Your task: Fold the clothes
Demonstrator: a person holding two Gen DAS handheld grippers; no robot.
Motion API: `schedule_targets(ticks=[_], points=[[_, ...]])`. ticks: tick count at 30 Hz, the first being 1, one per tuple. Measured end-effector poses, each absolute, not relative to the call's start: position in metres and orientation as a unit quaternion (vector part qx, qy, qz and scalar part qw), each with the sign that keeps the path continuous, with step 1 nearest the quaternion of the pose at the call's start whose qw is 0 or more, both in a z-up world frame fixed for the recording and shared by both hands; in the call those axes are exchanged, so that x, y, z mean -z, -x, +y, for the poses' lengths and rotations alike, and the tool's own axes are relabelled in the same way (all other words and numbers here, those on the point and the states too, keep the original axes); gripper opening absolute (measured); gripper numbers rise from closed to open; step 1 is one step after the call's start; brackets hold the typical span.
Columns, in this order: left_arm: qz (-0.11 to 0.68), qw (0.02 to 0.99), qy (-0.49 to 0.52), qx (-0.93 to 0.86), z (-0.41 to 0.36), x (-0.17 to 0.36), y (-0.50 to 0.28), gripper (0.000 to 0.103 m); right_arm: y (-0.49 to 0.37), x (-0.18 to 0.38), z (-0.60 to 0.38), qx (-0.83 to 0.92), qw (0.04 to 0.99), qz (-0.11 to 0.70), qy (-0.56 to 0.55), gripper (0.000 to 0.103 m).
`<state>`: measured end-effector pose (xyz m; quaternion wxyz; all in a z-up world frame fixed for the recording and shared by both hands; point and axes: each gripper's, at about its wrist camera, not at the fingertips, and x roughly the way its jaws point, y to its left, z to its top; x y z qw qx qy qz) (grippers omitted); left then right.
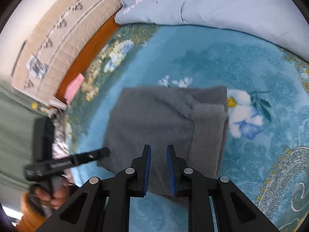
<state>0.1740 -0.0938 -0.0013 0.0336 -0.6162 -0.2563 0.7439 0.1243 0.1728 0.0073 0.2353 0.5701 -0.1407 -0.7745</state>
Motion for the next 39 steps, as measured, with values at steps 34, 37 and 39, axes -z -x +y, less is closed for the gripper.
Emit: schedule_targets(ticks=[34,37,39], points=[[-0.282,0.020,0.673,-0.683,-0.109,0.033,-0.171,0.050,-0.074,0.023,0.187,0.761,0.137,-0.155,-0.615,0.017],[-0.292,0.032,0.654,-0.697,-0.114,0.024,-0.174,0.050,-0.074,0.018,0.184,0.761,0.140,-0.148,-0.615,0.019],[-0.310,0.046,0.624,-0.716,-0.121,0.011,-0.180,0.050,-0.074,0.003,0.174,0.769,0.163,-0.142,-0.602,0.020]])
